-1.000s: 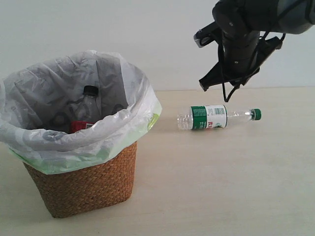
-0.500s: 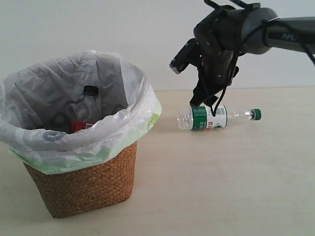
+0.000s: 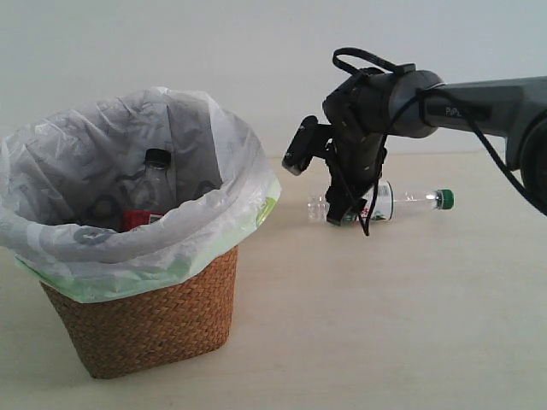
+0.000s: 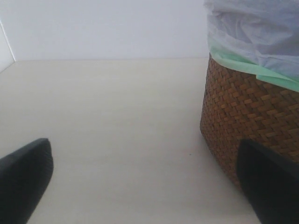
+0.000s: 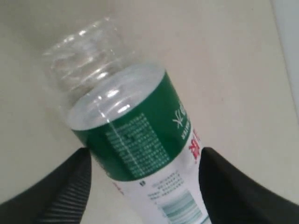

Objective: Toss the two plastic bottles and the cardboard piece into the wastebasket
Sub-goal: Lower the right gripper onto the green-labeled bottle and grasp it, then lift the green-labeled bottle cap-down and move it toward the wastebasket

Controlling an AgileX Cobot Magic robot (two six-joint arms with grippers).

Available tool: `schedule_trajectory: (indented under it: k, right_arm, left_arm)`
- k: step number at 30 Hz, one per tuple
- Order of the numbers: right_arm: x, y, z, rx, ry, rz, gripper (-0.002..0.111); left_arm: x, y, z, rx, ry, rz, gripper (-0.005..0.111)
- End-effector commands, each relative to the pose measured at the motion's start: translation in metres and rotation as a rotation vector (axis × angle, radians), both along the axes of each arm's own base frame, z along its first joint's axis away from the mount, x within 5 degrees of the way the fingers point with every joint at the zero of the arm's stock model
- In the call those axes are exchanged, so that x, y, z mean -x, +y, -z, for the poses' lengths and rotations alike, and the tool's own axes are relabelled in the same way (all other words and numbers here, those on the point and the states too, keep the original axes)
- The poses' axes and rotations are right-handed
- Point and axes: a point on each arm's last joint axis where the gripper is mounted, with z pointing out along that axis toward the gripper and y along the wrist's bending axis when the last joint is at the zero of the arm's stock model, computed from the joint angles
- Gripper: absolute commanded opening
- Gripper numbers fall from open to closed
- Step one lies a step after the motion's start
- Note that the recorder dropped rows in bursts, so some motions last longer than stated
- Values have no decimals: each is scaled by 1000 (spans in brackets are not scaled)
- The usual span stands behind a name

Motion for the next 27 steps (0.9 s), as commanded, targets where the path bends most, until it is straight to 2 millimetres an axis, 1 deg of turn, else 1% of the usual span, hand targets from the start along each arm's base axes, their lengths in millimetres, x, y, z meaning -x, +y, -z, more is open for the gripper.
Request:
schedule_trajectory:
  k: [1,8,11,15,19,23,27]
  right_arm:
    - [-4,5,5,-20,-19,-58,59]
    - [-6,6,28,-5,13,-65,59]
    - [-6,2,28,52,16,-70,59]
    - [-6,-5,20,119,2,-56,59]
    - [-4,-7,16,133,14,-44,59]
    - [-2,-7,19,122,43,-27,59]
    - [2,1,24,27,91,-29,59]
  left_arm:
    - [0,0,-2,10,-15,5,108]
    - [0,0,-2,10,-15,5,108]
    - [0,0,-2,10,-15,5,108]
    - [0,0,-2,10,-15,5,108]
    - [0,0,-2,10,-15,5,108]
    - [0,0,-2,10,-15,5,108]
    - [0,0,-2,10,-15,5,108]
